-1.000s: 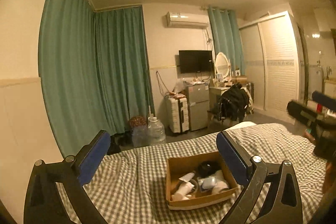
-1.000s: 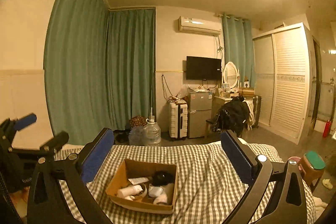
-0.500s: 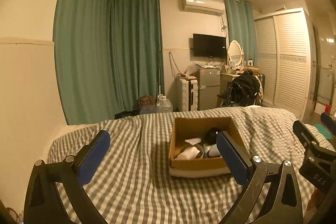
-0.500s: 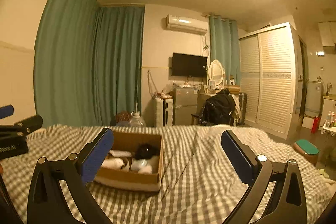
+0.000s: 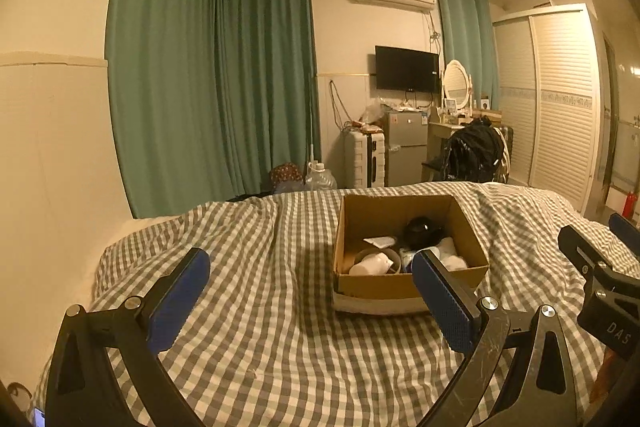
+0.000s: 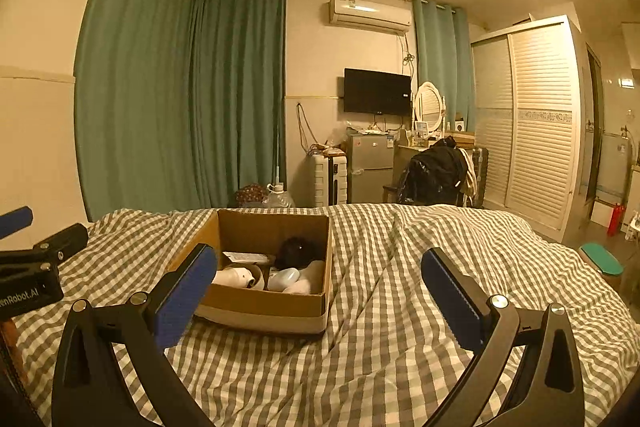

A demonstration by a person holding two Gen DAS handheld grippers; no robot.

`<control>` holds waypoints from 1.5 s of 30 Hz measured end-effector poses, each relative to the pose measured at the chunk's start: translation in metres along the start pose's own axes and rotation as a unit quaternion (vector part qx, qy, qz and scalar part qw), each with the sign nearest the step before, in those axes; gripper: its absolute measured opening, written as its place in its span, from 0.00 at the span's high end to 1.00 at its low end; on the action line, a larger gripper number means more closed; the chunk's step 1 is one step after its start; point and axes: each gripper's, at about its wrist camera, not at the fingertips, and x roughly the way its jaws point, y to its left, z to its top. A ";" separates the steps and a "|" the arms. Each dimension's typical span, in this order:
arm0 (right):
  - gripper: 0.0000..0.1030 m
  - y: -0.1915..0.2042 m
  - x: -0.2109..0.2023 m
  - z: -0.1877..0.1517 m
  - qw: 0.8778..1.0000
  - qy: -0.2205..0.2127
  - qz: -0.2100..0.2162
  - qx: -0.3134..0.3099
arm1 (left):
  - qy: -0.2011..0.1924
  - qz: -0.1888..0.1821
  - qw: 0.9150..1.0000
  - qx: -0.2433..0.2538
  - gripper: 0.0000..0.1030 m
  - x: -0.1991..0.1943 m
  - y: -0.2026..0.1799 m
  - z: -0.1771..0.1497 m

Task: Organize objects

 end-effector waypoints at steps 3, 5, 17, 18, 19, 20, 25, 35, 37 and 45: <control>0.00 0.000 0.001 0.000 1.000 0.004 0.001 0.001 | 0.000 0.000 1.000 -0.001 0.00 0.001 0.002 0.000; 0.00 0.001 0.002 0.000 1.000 0.004 0.001 0.001 | 0.001 0.001 1.000 0.000 0.00 0.001 0.002 0.000; 0.00 0.003 0.007 -0.002 1.000 0.013 0.004 0.004 | 0.006 0.000 1.000 0.002 0.00 0.000 -0.001 -0.001; 0.00 0.004 0.007 -0.002 1.000 0.014 0.004 0.004 | 0.007 0.000 1.000 0.002 0.00 0.000 -0.002 -0.001; 0.00 0.004 0.007 -0.002 1.000 0.014 0.004 0.003 | 0.007 0.000 1.000 0.003 0.00 0.000 -0.002 -0.001; 0.00 0.004 0.008 -0.002 1.000 0.015 0.005 0.003 | 0.008 0.000 1.000 0.003 0.00 0.000 -0.003 -0.001; 0.00 0.005 0.008 -0.003 1.000 0.015 0.004 0.003 | 0.007 0.000 1.000 0.004 0.00 0.001 -0.003 -0.002; 0.00 0.005 0.009 -0.004 1.000 0.018 0.006 0.002 | 0.008 0.007 1.000 0.002 0.00 0.002 -0.003 -0.003; 0.00 0.005 0.009 -0.004 1.000 0.018 0.006 0.002 | 0.008 0.009 1.000 0.003 0.00 0.002 -0.004 -0.004; 0.00 0.007 0.012 -0.007 1.000 0.022 0.006 0.002 | 0.013 0.012 1.000 0.003 0.00 0.004 -0.005 -0.005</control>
